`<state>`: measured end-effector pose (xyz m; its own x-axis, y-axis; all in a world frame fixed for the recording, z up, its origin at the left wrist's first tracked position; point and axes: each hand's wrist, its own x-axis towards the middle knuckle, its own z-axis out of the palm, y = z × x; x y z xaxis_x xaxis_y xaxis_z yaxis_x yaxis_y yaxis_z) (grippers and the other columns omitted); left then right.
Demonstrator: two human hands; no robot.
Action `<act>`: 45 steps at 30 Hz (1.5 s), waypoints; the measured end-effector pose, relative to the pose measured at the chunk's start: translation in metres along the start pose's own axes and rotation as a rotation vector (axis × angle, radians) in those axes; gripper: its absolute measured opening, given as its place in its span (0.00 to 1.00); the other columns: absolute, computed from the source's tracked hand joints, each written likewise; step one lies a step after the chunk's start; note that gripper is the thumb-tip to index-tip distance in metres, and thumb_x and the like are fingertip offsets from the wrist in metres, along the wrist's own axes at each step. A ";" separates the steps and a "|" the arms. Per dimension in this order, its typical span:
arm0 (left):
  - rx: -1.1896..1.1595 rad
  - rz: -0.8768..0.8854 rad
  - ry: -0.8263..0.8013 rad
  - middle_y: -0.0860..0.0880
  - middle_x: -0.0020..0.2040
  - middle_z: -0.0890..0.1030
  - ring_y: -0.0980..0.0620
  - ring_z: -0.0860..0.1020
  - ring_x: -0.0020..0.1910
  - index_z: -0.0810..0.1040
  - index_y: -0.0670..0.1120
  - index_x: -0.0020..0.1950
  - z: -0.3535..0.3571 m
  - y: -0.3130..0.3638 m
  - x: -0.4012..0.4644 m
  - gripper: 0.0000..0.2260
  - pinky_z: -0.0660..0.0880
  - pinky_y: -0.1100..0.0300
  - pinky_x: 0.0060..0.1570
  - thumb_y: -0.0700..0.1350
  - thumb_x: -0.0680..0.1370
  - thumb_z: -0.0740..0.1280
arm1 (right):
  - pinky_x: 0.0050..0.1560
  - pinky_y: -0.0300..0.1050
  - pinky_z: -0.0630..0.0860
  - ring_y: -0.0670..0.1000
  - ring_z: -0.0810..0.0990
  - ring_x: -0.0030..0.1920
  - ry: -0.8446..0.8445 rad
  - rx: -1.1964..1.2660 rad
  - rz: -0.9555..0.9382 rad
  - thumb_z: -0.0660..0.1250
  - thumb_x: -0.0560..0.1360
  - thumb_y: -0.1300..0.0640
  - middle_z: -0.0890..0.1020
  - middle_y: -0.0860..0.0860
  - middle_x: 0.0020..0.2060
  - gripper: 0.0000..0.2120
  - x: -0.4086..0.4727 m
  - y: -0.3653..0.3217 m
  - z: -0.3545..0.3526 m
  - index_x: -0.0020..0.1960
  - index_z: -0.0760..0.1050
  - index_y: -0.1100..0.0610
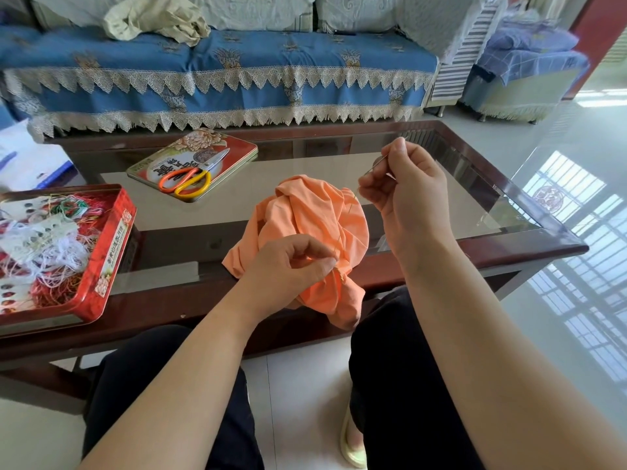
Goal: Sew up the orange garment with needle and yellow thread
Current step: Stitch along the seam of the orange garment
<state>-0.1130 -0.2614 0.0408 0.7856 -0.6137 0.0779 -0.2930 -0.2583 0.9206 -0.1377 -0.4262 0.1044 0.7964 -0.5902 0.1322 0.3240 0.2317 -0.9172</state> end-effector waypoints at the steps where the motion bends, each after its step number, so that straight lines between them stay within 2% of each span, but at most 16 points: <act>1: 0.002 -0.004 0.002 0.67 0.41 0.80 0.67 0.77 0.46 0.82 0.55 0.47 0.000 -0.001 0.000 0.02 0.73 0.73 0.43 0.49 0.76 0.70 | 0.32 0.42 0.76 0.48 0.77 0.28 0.009 0.025 -0.004 0.56 0.83 0.59 0.75 0.50 0.26 0.12 0.000 -0.001 0.000 0.42 0.72 0.59; 9: 0.035 -0.025 -0.015 0.62 0.44 0.82 0.63 0.78 0.49 0.83 0.55 0.48 0.000 -0.003 0.002 0.03 0.75 0.73 0.47 0.50 0.76 0.70 | 0.31 0.39 0.74 0.47 0.74 0.27 -0.017 0.172 -0.004 0.56 0.83 0.58 0.74 0.49 0.26 0.14 -0.002 -0.003 0.000 0.41 0.72 0.58; 14: 0.114 0.008 0.011 0.61 0.44 0.81 0.67 0.76 0.47 0.81 0.54 0.48 0.001 -0.007 0.004 0.02 0.71 0.77 0.45 0.50 0.76 0.69 | 0.28 0.37 0.71 0.45 0.73 0.27 -0.084 0.234 0.110 0.56 0.83 0.57 0.73 0.49 0.27 0.15 -0.002 -0.007 0.004 0.40 0.72 0.58; 17: 0.143 -0.002 0.050 0.61 0.45 0.79 0.73 0.74 0.45 0.80 0.51 0.50 -0.002 -0.010 0.005 0.05 0.69 0.81 0.42 0.49 0.77 0.69 | 0.27 0.38 0.69 0.46 0.73 0.27 -0.070 0.153 0.110 0.56 0.83 0.55 0.75 0.50 0.31 0.14 -0.002 -0.013 0.003 0.41 0.72 0.57; 20: 0.105 -0.013 0.063 0.61 0.44 0.79 0.71 0.75 0.45 0.80 0.52 0.49 -0.004 -0.009 0.004 0.03 0.70 0.80 0.42 0.49 0.77 0.69 | 0.23 0.38 0.66 0.47 0.72 0.23 -0.056 -0.006 0.113 0.54 0.84 0.54 0.78 0.52 0.31 0.14 -0.005 -0.016 0.003 0.43 0.70 0.57; 23: 0.068 -0.024 0.059 0.62 0.45 0.78 0.63 0.76 0.48 0.78 0.56 0.47 -0.004 -0.007 0.002 0.01 0.75 0.72 0.46 0.50 0.77 0.68 | 0.22 0.40 0.63 0.47 0.67 0.20 -0.106 -0.163 0.093 0.55 0.83 0.54 0.74 0.50 0.25 0.12 -0.011 -0.012 0.003 0.45 0.70 0.58; 25: 0.061 -0.016 0.051 0.63 0.46 0.79 0.64 0.76 0.50 0.78 0.57 0.48 -0.004 -0.008 0.002 0.02 0.76 0.68 0.49 0.50 0.78 0.67 | 0.24 0.39 0.62 0.46 0.65 0.22 -0.160 -0.186 0.123 0.56 0.83 0.55 0.71 0.48 0.25 0.11 -0.016 -0.007 0.004 0.47 0.72 0.59; 29: 0.114 0.051 0.052 0.64 0.49 0.79 0.70 0.74 0.51 0.80 0.55 0.52 -0.004 -0.012 0.003 0.05 0.74 0.73 0.51 0.48 0.79 0.66 | 0.28 0.36 0.62 0.44 0.66 0.26 -0.331 0.043 0.269 0.55 0.83 0.61 0.70 0.49 0.29 0.08 -0.021 -0.007 0.006 0.55 0.73 0.61; 31: 0.116 0.069 0.067 0.62 0.50 0.80 0.68 0.75 0.53 0.82 0.52 0.55 -0.004 -0.014 0.004 0.07 0.73 0.72 0.52 0.48 0.78 0.67 | 0.29 0.35 0.68 0.44 0.69 0.28 -0.441 0.219 0.333 0.54 0.82 0.64 0.72 0.50 0.31 0.09 -0.024 -0.010 0.007 0.56 0.73 0.61; 33: 0.075 0.063 0.085 0.62 0.48 0.81 0.65 0.77 0.53 0.82 0.52 0.54 -0.005 -0.013 0.003 0.07 0.75 0.69 0.53 0.47 0.78 0.67 | 0.31 0.34 0.73 0.45 0.73 0.29 -0.533 0.295 0.356 0.57 0.80 0.64 0.74 0.51 0.32 0.08 -0.028 -0.010 0.007 0.54 0.73 0.61; 36: 0.020 0.032 0.115 0.60 0.46 0.83 0.59 0.80 0.52 0.81 0.55 0.51 -0.004 -0.011 0.003 0.05 0.79 0.59 0.52 0.46 0.78 0.68 | 0.34 0.35 0.78 0.46 0.80 0.32 -0.592 0.164 0.320 0.63 0.73 0.60 0.80 0.53 0.33 0.08 -0.041 -0.003 0.003 0.49 0.76 0.62; 38: 0.001 -0.007 0.112 0.55 0.46 0.84 0.56 0.81 0.50 0.82 0.55 0.51 -0.004 -0.009 0.002 0.05 0.81 0.53 0.52 0.45 0.78 0.68 | 0.35 0.36 0.80 0.48 0.82 0.34 -0.548 0.055 0.316 0.65 0.71 0.58 0.83 0.55 0.35 0.08 -0.049 0.007 -0.003 0.46 0.77 0.62; 40: -0.046 -0.049 0.093 0.53 0.45 0.84 0.53 0.82 0.50 0.83 0.53 0.51 -0.005 -0.008 0.002 0.05 0.81 0.49 0.50 0.49 0.77 0.69 | 0.35 0.37 0.79 0.49 0.82 0.35 -0.478 -0.020 0.328 0.67 0.71 0.55 0.84 0.56 0.38 0.10 -0.055 0.021 -0.010 0.46 0.78 0.62; 42: -0.057 -0.058 0.108 0.54 0.43 0.84 0.53 0.81 0.49 0.83 0.52 0.50 -0.006 -0.008 0.001 0.09 0.80 0.52 0.50 0.55 0.75 0.68 | 0.36 0.40 0.77 0.51 0.79 0.35 -0.408 -0.145 0.270 0.70 0.71 0.53 0.83 0.56 0.37 0.09 -0.062 0.036 -0.016 0.44 0.80 0.59; 45: -0.057 -0.031 0.154 0.61 0.44 0.84 0.62 0.80 0.49 0.83 0.56 0.49 -0.006 -0.013 0.004 0.04 0.76 0.67 0.48 0.51 0.76 0.70 | 0.37 0.51 0.74 0.53 0.74 0.35 -0.274 -0.362 0.113 0.71 0.72 0.51 0.77 0.54 0.38 0.05 -0.072 0.054 -0.024 0.40 0.80 0.51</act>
<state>-0.1034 -0.2561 0.0315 0.8694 -0.4833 0.1029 -0.2395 -0.2300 0.9433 -0.1899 -0.3895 0.0366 0.9378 -0.3392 0.0742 0.0678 -0.0305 -0.9972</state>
